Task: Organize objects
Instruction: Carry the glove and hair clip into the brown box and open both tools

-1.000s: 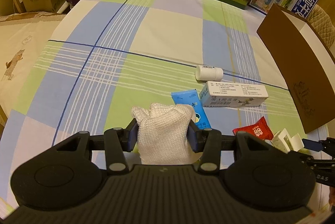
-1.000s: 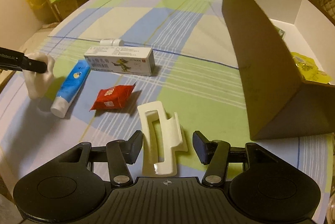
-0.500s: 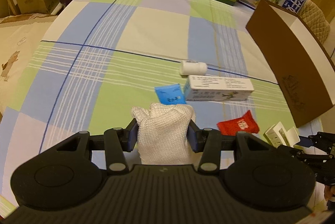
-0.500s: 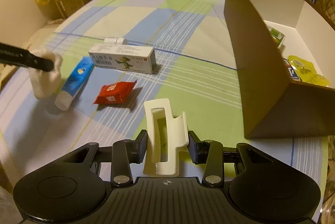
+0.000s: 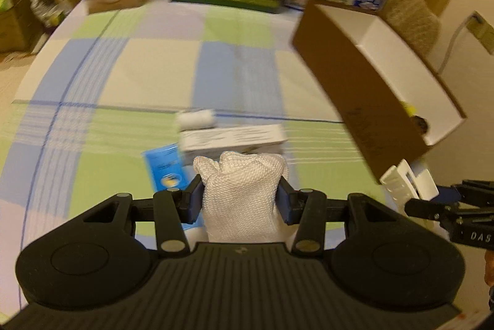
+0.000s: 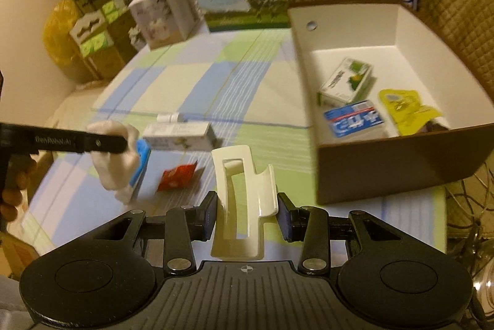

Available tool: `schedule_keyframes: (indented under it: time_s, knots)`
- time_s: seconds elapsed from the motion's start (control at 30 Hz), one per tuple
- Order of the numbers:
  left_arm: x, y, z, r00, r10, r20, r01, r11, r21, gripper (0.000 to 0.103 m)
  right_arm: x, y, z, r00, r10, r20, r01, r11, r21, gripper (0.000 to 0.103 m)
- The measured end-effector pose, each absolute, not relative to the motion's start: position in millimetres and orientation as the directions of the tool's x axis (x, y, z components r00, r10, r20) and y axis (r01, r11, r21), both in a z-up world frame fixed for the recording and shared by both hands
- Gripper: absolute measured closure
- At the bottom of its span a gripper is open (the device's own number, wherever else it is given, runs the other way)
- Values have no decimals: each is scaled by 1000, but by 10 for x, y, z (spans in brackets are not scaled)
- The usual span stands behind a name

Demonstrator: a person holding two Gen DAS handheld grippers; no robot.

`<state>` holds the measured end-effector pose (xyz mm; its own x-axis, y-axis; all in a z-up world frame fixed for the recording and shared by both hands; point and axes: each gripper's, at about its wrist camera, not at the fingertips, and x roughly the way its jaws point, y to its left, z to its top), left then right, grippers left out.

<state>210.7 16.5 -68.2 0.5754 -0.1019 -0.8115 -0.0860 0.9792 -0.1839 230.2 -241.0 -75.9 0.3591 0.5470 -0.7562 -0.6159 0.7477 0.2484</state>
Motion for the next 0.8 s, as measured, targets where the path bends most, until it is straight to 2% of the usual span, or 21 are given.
schedule_keyframes:
  time_s: [0.3, 0.8]
  knots:
    - [2391, -460, -444, 596, -196, -779, 53, 977, -205, 61, 2584, -2894, -399, 446, 539, -715, -550, 795, 256, 66]
    - [3338, -1404, -199, 630, -269, -728, 211, 962, -173, 61, 3474, -3356, -136, 561, 488, -668, -468, 853, 230, 66]
